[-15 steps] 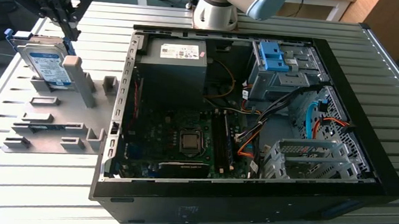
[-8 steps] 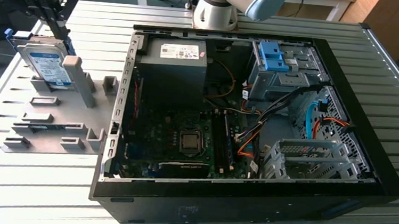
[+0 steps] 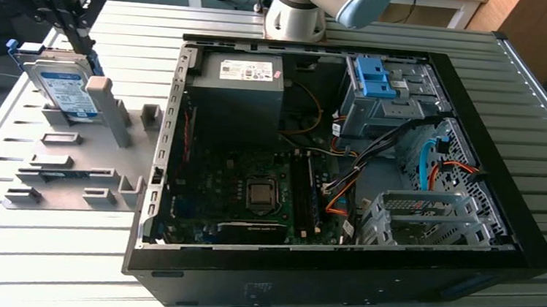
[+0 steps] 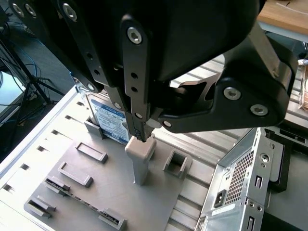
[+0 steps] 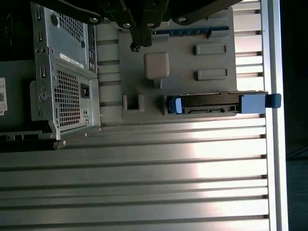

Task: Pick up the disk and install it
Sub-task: 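Reach for the disk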

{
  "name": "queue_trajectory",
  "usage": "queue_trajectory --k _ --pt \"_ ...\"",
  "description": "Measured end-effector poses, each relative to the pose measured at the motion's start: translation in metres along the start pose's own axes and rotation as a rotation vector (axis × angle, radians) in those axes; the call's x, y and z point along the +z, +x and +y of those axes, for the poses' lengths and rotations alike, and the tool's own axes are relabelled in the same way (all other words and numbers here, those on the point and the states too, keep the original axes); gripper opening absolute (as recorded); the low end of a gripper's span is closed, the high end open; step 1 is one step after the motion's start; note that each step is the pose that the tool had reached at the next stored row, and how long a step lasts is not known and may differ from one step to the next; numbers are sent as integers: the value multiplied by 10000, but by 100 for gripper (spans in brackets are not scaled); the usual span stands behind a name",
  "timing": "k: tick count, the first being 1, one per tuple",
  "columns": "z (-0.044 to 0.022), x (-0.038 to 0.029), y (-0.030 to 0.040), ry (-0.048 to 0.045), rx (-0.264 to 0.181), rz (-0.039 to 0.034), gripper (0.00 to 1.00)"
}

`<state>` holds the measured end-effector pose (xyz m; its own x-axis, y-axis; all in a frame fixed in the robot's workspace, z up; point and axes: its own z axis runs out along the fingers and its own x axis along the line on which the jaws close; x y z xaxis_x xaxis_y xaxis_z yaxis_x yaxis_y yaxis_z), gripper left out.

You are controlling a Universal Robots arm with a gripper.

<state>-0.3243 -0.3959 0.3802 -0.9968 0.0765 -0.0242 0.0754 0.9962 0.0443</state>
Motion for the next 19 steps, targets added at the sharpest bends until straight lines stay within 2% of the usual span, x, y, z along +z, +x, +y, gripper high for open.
queue_trajectory --k 5,13,19 --pt "13 0 23 0 0 0 11" --pt "117 9 254 1 2 6 11" --pt "194 40 428 2 4 21 11"
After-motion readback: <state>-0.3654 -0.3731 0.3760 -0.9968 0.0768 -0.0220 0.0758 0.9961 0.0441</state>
